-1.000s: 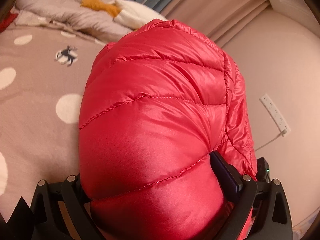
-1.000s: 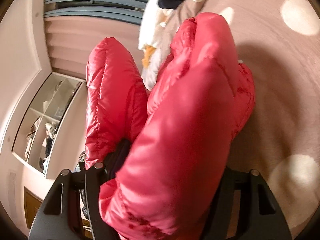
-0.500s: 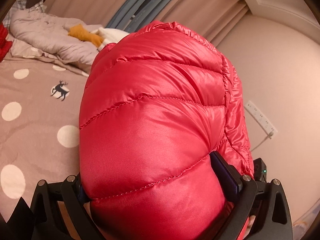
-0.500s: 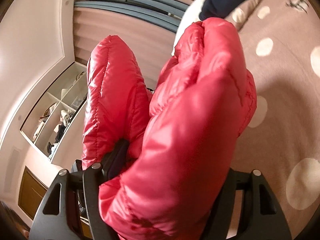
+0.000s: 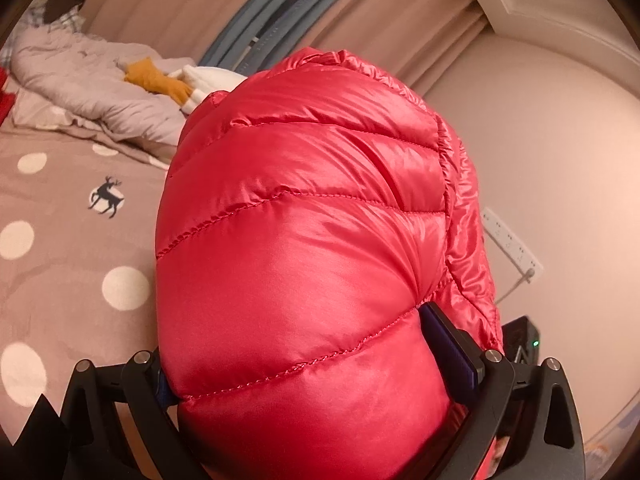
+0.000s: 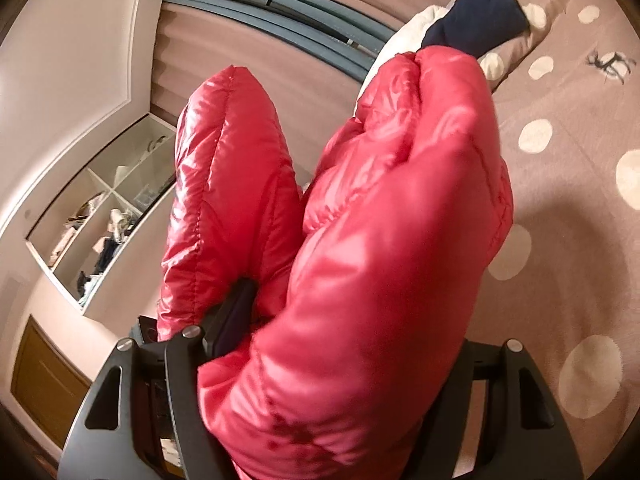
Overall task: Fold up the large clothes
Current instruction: 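Hold the pink-red jacket bundle pinched in both tools and lift it slightly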
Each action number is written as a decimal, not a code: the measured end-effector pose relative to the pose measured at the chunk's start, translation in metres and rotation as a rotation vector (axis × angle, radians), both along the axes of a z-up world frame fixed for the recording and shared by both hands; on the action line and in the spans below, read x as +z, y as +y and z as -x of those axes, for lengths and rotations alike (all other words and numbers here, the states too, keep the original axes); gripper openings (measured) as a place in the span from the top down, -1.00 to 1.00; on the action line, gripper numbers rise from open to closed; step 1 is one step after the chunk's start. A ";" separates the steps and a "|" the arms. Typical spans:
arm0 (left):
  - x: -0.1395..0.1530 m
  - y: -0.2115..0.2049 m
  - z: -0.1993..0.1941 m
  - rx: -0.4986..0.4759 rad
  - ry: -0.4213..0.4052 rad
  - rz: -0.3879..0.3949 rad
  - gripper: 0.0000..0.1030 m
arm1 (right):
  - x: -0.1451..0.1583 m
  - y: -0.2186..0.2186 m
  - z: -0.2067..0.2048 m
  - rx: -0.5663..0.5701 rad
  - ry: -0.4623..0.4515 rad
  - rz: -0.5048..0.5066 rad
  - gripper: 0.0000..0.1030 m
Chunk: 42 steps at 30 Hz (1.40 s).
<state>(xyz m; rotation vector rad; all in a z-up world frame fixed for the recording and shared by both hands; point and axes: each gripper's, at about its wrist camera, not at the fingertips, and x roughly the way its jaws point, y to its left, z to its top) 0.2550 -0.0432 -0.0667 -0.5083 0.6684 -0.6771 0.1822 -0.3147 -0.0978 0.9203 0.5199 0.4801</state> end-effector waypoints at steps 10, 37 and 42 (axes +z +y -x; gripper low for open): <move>0.032 0.018 0.000 -0.012 -0.080 0.046 -0.92 | 0.043 0.014 -0.014 -0.015 -0.081 0.076 -0.33; 0.044 0.059 0.008 0.085 -0.147 0.091 -0.92 | 0.068 0.058 -0.050 0.093 -0.235 0.250 -0.32; 0.043 0.060 0.013 0.085 -0.137 0.102 -0.92 | 0.063 0.058 -0.057 0.122 -0.220 0.195 -0.32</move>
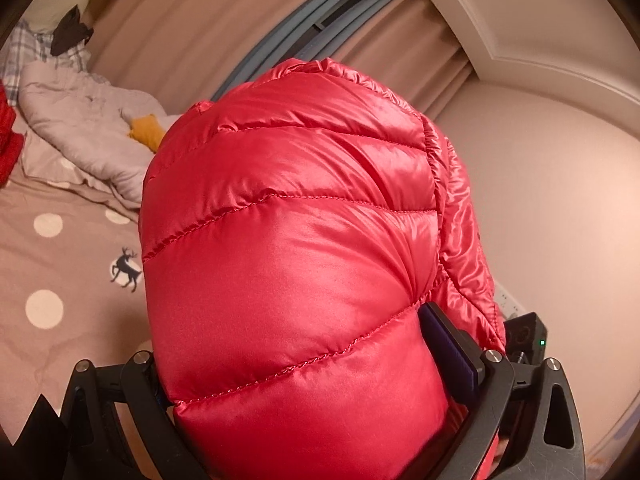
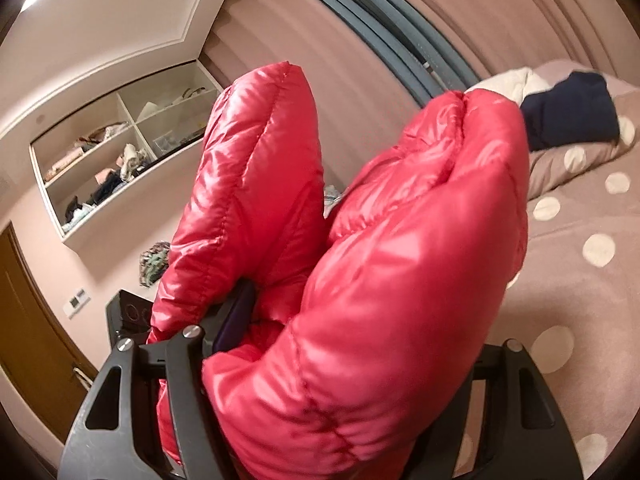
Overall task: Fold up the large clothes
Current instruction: 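Hold the pink-red jacket bundle pinched in both tools and lift it slightly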
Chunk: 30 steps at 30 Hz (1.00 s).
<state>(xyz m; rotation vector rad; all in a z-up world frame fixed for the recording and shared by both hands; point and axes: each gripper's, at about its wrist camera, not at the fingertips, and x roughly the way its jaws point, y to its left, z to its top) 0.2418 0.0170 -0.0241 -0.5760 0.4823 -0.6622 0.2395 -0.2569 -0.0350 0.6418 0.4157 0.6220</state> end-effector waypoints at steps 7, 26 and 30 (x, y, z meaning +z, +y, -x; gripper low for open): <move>0.003 0.008 0.005 0.028 -0.025 -0.015 -0.92 | 0.001 0.006 0.003 0.038 -0.003 -0.016 -0.32; 0.003 0.002 0.007 0.064 -0.054 -0.038 -0.92 | 0.003 0.010 0.007 0.031 -0.026 -0.019 -0.32; 0.000 0.002 0.003 0.075 -0.101 -0.049 -0.92 | 0.002 0.013 0.003 0.035 -0.054 -0.016 -0.32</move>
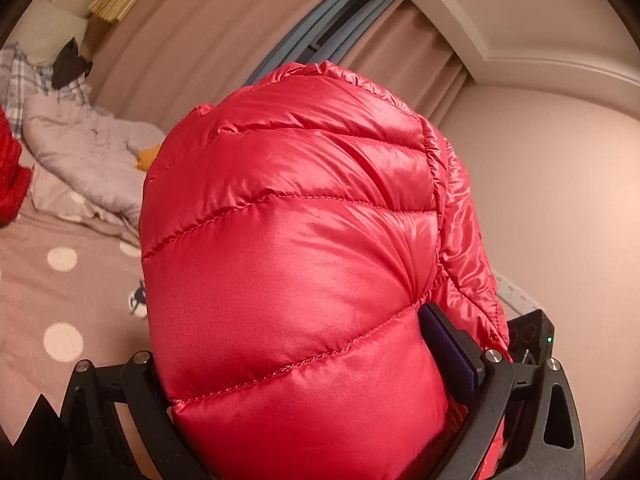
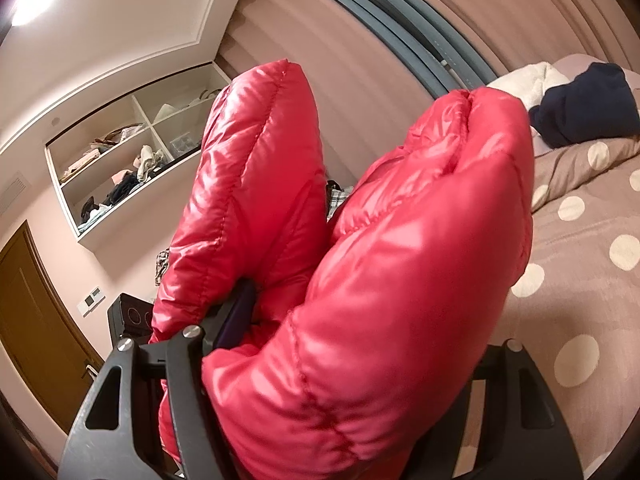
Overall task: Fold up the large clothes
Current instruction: 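Hold the pink-red jacket bundle pinched in both tools and lift it slightly, then lower the jacket bundle onto the bed and open both tools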
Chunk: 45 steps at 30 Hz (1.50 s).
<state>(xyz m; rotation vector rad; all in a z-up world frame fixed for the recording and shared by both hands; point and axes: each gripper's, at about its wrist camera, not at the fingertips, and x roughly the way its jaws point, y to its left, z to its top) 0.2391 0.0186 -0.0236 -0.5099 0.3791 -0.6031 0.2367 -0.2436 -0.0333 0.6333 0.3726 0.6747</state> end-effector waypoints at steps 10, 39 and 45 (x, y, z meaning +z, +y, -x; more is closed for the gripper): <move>-0.069 -0.004 -0.068 0.067 0.085 -0.045 -0.92 | -0.045 0.009 -0.053 -0.078 0.049 0.066 -0.25; -0.179 -0.005 -0.103 0.305 0.465 -0.338 -1.00 | -0.199 0.022 -0.121 -0.340 0.579 0.466 -0.64; -0.139 0.028 -0.074 0.383 0.443 -0.253 -0.37 | -0.153 -0.001 -0.101 -0.423 0.536 0.365 -0.61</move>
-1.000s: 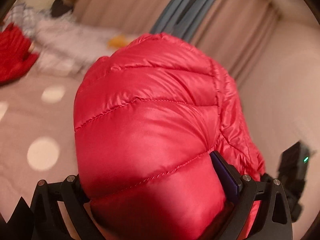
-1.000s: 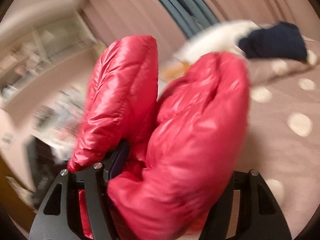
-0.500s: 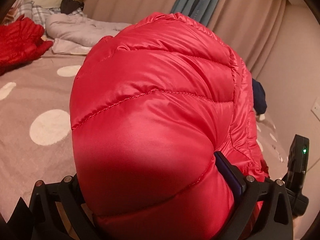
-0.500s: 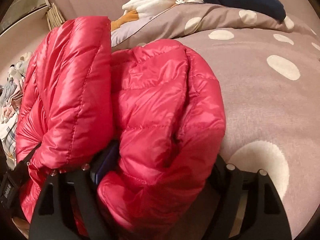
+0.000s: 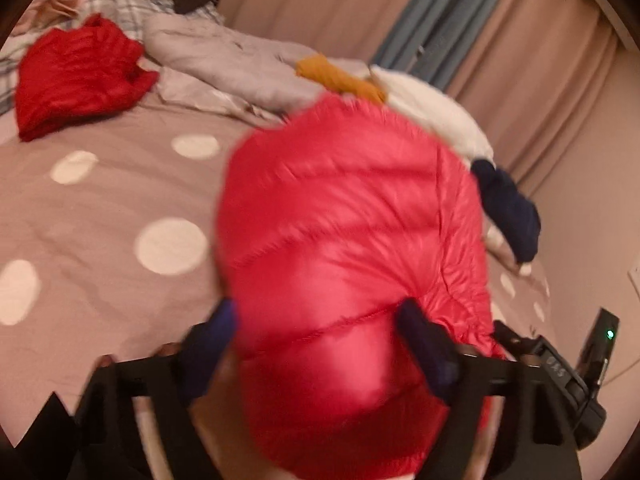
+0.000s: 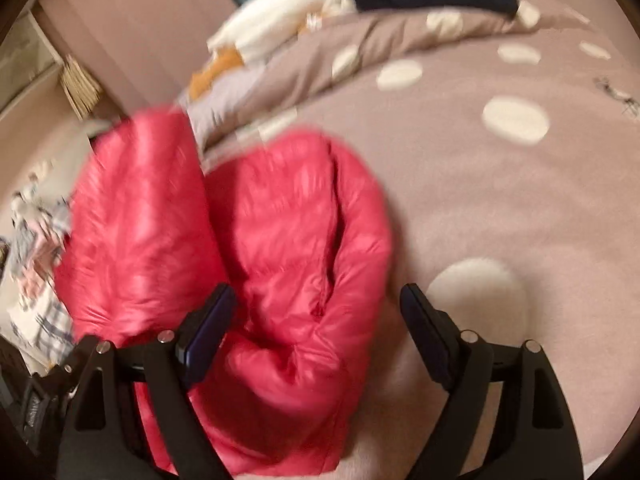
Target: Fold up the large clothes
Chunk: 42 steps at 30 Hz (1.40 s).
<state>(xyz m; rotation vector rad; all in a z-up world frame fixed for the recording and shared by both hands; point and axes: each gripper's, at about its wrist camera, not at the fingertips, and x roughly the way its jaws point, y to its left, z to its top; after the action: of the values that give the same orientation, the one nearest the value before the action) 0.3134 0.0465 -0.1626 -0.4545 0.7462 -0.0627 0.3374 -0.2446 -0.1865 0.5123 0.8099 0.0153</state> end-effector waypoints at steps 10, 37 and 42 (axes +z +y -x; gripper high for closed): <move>0.004 0.019 -0.015 0.100 -0.060 -0.043 0.42 | 0.060 0.047 0.015 0.255 -0.244 -0.086 0.60; -0.004 0.022 -0.070 0.059 -0.061 -0.031 0.42 | 0.027 0.060 -0.064 0.231 -0.134 -0.102 0.57; -0.041 0.012 -0.099 0.049 0.004 -0.028 0.16 | -0.012 0.073 -0.112 0.190 0.028 0.090 0.68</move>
<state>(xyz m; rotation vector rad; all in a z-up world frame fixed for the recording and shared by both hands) 0.4121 0.0584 -0.2039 -0.4459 0.7385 -0.0052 0.4498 -0.1719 -0.1990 0.3501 0.8806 0.1466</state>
